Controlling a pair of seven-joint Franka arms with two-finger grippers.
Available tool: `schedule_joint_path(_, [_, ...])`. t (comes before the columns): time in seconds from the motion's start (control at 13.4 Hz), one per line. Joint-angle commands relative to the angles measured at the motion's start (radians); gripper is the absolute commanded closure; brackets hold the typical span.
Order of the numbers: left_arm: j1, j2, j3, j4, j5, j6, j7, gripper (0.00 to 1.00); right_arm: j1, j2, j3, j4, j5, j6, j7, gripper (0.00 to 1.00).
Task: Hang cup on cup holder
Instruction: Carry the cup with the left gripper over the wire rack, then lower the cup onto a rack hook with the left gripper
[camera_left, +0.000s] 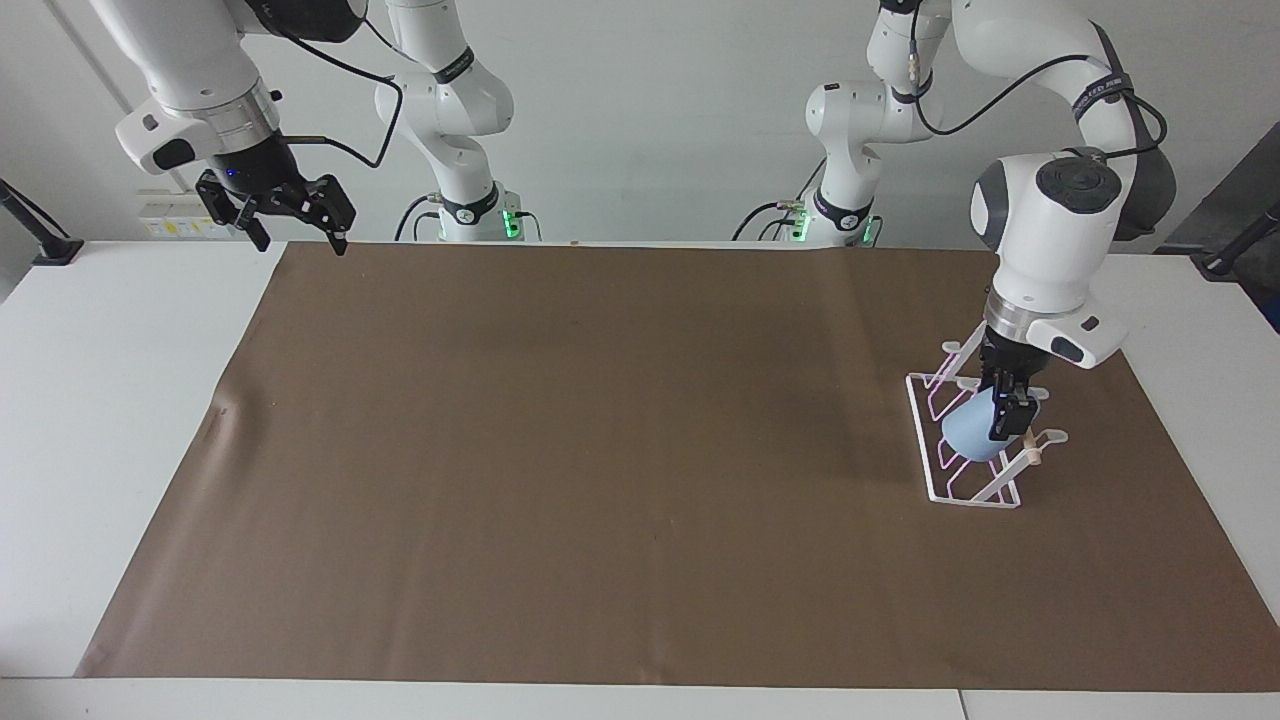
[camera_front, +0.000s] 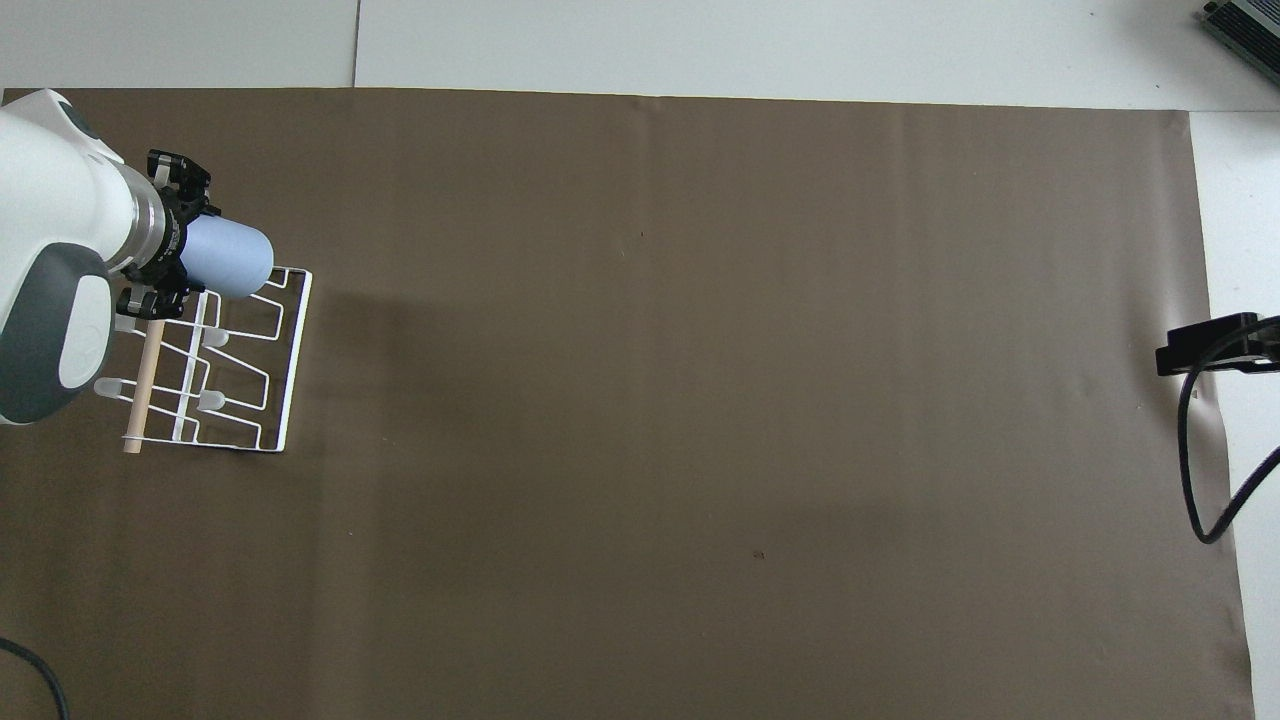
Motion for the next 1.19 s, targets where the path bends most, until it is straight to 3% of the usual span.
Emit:
schedule_joint_path(0.0, [0.009,-0.029,-0.007,-0.048,0.02,0.039,0.009,1.0,0.002,-0.023,0.003,-0.04,0.013,0.019,0.027,0.0])
schedule_joint_path(0.37, [0.009,-0.043,-0.007,-0.136,0.037,0.134,0.007,1.0,0.002,-0.025,0.004,-0.04,0.011,0.021,0.028,0.0])
schedule_joint_path(0.67, [0.012,-0.041,-0.009,-0.139,0.037,0.137,0.006,1.0,0.003,-0.026,0.004,-0.042,0.013,0.022,0.028,0.0])
schedule_joint_path(0.75, [0.012,-0.043,-0.009,-0.147,0.037,0.137,0.007,0.91,0.003,-0.026,0.004,-0.042,0.011,0.022,0.028,0.0])
schedule_joint_path(0.82, [0.014,-0.043,-0.009,-0.148,0.037,0.134,0.007,0.73,0.003,-0.026,0.004,-0.042,0.011,0.022,0.027,0.0])
schedule_joint_path(0.89, [0.015,-0.044,-0.009,-0.151,0.037,0.126,0.009,0.62,0.003,-0.026,0.004,-0.042,0.011,0.022,0.027,0.0])
schedule_joint_path(0.97, [0.015,-0.049,-0.009,-0.16,0.037,0.131,0.006,0.61,0.003,-0.025,0.004,-0.042,0.011,0.021,0.028,0.0])
schedule_joint_path(1.12, [0.014,-0.052,-0.009,-0.164,0.037,0.126,0.006,0.47,0.002,-0.017,0.004,-0.031,-0.001,0.018,0.039,0.0])
